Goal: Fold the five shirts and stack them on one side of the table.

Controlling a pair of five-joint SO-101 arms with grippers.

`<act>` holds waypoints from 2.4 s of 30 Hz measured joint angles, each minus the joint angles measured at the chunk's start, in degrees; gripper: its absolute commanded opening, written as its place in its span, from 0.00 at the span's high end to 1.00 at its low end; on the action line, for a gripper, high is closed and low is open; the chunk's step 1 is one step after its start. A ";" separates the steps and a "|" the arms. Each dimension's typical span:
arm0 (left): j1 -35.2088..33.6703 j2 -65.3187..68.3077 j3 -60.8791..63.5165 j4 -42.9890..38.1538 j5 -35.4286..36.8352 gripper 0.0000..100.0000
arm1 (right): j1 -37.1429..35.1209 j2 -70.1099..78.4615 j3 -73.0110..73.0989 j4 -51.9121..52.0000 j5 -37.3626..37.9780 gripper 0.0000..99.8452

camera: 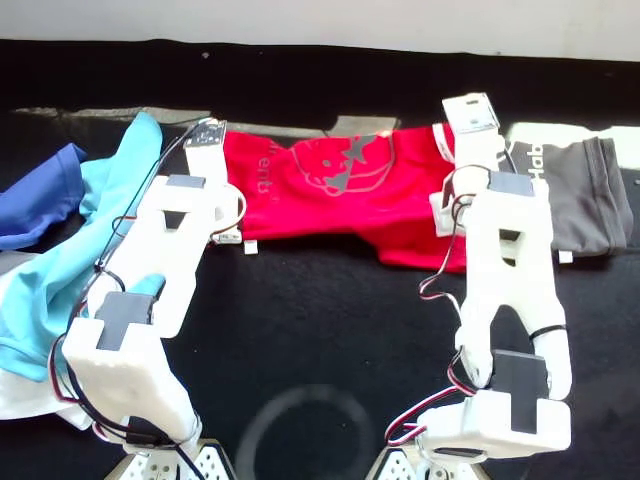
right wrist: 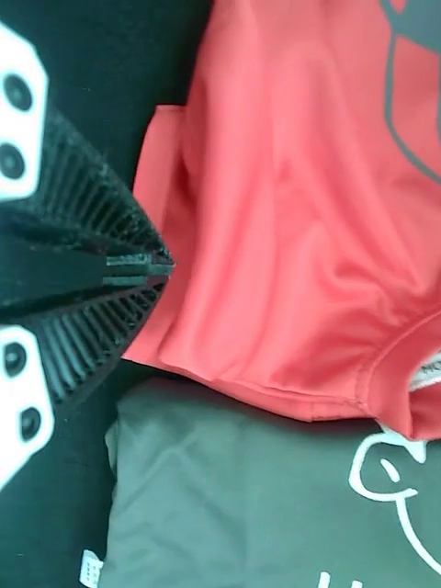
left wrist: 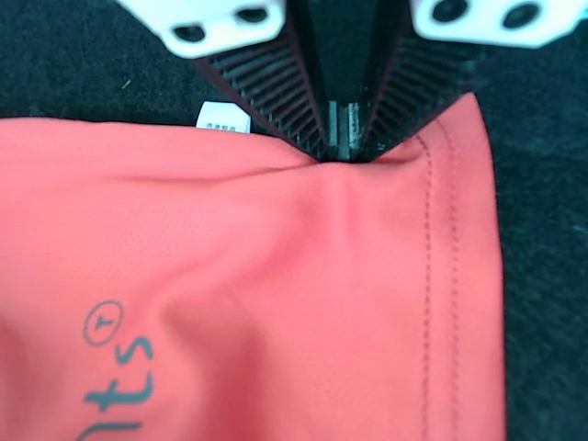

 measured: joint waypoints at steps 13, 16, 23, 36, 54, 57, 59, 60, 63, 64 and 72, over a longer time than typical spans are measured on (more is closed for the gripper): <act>0.00 0.00 0.00 0.00 0.09 0.99 | -10.46 10.73 4.84 -8.09 0.00 0.88; 0.00 0.00 0.00 0.00 0.09 0.99 | -10.46 14.33 2.81 -10.37 -0.26 0.88; 0.00 0.00 0.00 0.00 0.09 0.99 | -10.46 21.10 -3.96 -10.90 -0.35 0.88; 0.00 0.00 0.00 0.00 0.09 0.99 | -6.86 20.75 -8.70 -9.85 -0.35 0.99; 0.00 0.00 0.00 0.00 0.09 0.99 | -4.84 6.07 -2.64 8.62 -0.35 0.99; 0.00 0.00 0.00 0.00 0.09 0.99 | -4.75 6.07 -1.14 9.32 0.26 0.94; 0.00 0.00 0.00 0.00 0.09 0.99 | -4.75 6.51 -0.44 9.58 2.99 0.91; 0.00 0.00 0.00 0.00 0.09 0.99 | -4.75 7.12 -0.44 9.58 4.04 0.90; 0.00 0.00 0.00 0.00 0.09 0.99 | -4.40 7.47 -0.44 9.67 5.45 0.90; 0.00 0.00 0.00 0.00 0.09 0.99 | -4.31 7.38 -0.44 9.67 5.63 0.90; 0.00 0.00 0.00 0.00 0.09 0.99 | -4.31 7.38 0.79 2.02 5.71 0.90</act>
